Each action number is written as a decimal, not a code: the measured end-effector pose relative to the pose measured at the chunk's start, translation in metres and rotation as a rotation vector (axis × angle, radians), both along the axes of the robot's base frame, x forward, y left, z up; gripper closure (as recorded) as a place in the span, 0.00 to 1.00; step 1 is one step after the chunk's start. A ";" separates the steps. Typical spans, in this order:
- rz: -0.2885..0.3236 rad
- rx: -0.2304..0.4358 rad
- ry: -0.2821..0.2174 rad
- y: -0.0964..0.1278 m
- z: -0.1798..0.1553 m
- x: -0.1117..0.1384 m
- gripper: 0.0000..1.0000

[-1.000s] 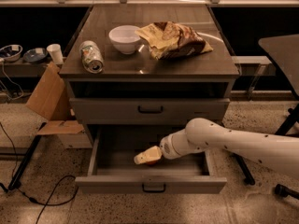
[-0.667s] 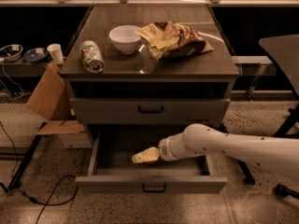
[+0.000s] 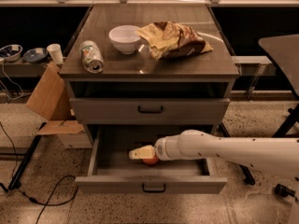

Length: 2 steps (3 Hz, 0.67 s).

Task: Pick apple from middle drawer and place on counter

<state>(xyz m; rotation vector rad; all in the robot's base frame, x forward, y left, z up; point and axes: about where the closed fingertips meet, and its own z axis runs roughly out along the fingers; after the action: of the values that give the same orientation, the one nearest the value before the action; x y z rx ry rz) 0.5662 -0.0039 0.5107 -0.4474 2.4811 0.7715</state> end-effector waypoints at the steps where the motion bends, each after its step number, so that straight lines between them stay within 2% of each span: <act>1: -0.025 -0.012 -0.017 0.005 -0.004 0.014 0.00; 2: -0.046 -0.029 -0.013 0.012 -0.017 0.028 0.00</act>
Offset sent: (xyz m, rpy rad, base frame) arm 0.0457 0.0172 -0.0321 -0.0498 -0.0104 -0.0748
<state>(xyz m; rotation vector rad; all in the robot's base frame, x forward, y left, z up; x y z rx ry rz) 0.5941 0.0077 0.4936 -0.4027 2.4841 0.7133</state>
